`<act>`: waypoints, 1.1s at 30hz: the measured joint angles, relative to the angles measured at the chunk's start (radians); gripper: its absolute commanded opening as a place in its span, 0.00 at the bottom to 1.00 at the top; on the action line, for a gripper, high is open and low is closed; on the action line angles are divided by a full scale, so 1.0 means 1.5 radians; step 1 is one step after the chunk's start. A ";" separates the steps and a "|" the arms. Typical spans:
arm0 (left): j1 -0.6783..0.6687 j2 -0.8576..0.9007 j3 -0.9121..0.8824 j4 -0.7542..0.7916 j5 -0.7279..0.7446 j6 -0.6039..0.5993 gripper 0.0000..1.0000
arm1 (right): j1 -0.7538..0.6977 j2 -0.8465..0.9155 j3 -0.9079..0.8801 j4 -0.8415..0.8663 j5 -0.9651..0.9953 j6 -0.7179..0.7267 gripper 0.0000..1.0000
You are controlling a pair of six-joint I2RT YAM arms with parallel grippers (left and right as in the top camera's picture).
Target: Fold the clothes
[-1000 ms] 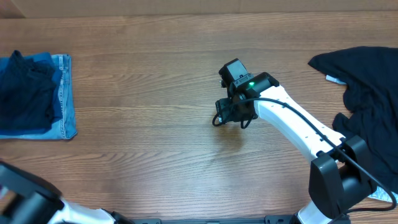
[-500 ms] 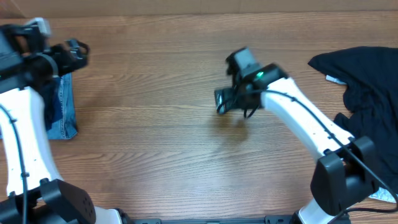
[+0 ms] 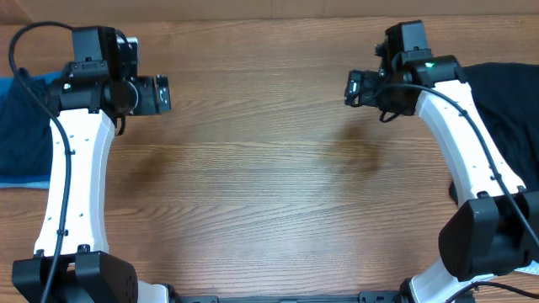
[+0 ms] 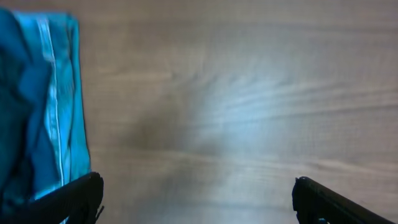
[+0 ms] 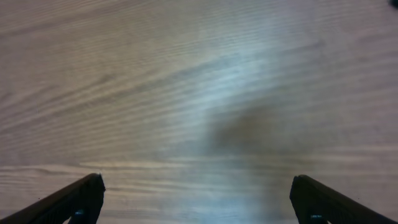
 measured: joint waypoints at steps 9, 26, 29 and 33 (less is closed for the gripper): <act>0.000 -0.117 -0.020 -0.032 0.016 0.001 1.00 | -0.017 -0.182 -0.025 -0.031 0.026 0.006 1.00; 0.000 -0.657 -0.441 0.092 0.010 0.000 1.00 | -0.018 -0.687 -0.410 0.061 0.053 0.021 1.00; 0.000 -0.652 -0.444 0.061 0.010 0.000 1.00 | -0.018 -0.675 -0.416 0.047 0.052 0.022 1.00; 0.000 -0.652 -0.445 0.025 0.010 0.000 1.00 | -0.018 -0.666 -0.416 0.046 0.052 0.021 1.00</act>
